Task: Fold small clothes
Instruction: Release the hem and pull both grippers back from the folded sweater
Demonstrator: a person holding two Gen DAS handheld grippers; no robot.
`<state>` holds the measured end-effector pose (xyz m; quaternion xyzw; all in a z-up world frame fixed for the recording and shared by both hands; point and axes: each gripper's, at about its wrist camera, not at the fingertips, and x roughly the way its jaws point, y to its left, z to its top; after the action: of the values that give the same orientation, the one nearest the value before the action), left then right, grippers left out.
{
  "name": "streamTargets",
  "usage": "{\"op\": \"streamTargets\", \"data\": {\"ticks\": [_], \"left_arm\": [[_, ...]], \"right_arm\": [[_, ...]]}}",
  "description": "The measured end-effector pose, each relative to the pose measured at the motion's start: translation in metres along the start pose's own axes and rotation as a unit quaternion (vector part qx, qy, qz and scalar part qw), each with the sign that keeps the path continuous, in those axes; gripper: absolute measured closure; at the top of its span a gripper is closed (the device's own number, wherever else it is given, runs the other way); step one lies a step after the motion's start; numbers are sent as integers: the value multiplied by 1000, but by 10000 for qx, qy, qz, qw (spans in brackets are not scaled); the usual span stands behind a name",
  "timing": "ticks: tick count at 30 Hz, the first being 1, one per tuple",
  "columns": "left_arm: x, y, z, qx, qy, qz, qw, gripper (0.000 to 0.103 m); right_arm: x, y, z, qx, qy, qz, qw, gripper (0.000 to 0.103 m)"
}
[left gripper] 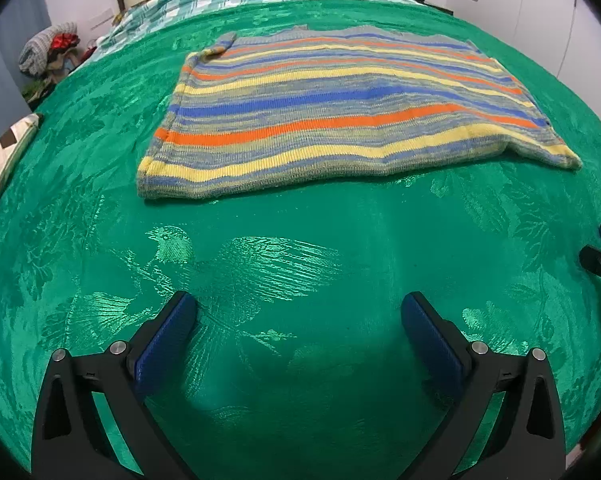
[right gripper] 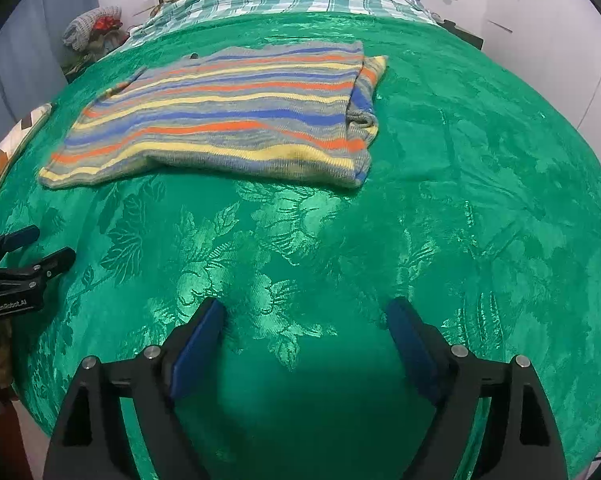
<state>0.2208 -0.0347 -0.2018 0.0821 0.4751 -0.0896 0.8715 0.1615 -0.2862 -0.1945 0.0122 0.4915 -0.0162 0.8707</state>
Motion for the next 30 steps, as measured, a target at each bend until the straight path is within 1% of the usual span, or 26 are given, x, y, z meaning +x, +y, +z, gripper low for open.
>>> {"op": "streamTargets", "data": {"ticks": [22, 24, 25, 26, 27, 28, 29, 30], "left_arm": [[-1, -3, -4, 85, -154, 101, 9998, 1], [-7, -5, -1, 72, -110, 219, 9997, 1], [-13, -10, 2, 103, -70, 307, 9995, 3], [-18, -15, 4, 175, -95, 360, 9992, 3], [-29, -24, 7, 347, -245, 319, 9986, 3], [-44, -40, 11, 614, -565, 177, 9964, 3], [-53, -51, 13, 802, -770, 85, 9938, 3], [-64, -71, 17, 1114, -1026, -34, 9885, 3]], "right_arm": [[3, 1, -5, -107, -36, -32, 9999, 11], [-2, -2, 0, -80, 46, 110, 9999, 12], [-7, -7, 4, -18, 33, 286, 9996, 13], [-13, -15, 8, 108, -79, 468, 9988, 13], [-21, -29, 17, 322, -284, 679, 9968, 13], [-27, -42, 26, 497, -448, 805, 9945, 13], [-30, -55, 36, 631, -561, 889, 9925, 13], [-30, -72, 53, 781, -635, 1020, 9897, 13]]}}
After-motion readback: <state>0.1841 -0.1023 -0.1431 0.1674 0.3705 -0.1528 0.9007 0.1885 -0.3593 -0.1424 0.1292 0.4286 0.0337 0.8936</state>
